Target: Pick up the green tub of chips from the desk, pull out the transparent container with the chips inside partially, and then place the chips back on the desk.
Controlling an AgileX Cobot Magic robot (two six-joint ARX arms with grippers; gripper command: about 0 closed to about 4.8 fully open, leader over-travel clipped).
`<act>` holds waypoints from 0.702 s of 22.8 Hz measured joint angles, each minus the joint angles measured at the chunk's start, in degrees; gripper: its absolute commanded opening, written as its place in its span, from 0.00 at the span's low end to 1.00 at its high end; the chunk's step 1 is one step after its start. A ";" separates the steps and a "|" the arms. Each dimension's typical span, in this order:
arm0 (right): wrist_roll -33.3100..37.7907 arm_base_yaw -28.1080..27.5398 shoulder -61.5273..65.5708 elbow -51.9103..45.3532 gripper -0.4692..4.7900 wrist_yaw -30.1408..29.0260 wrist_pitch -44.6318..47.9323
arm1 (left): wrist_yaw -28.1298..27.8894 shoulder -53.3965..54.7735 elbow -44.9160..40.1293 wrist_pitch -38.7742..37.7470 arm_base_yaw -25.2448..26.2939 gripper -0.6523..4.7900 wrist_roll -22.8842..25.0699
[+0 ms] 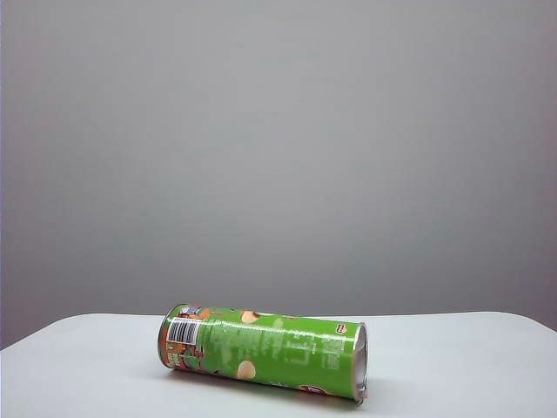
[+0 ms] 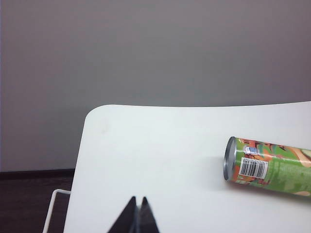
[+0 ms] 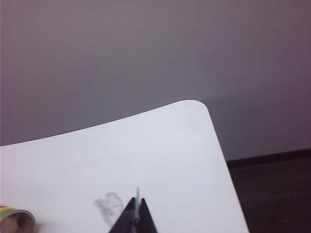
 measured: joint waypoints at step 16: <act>0.00 0.00 0.00 0.00 0.09 -0.07 0.00 | 9.79 0.63 6.84 9.01 0.00 0.18 -2.40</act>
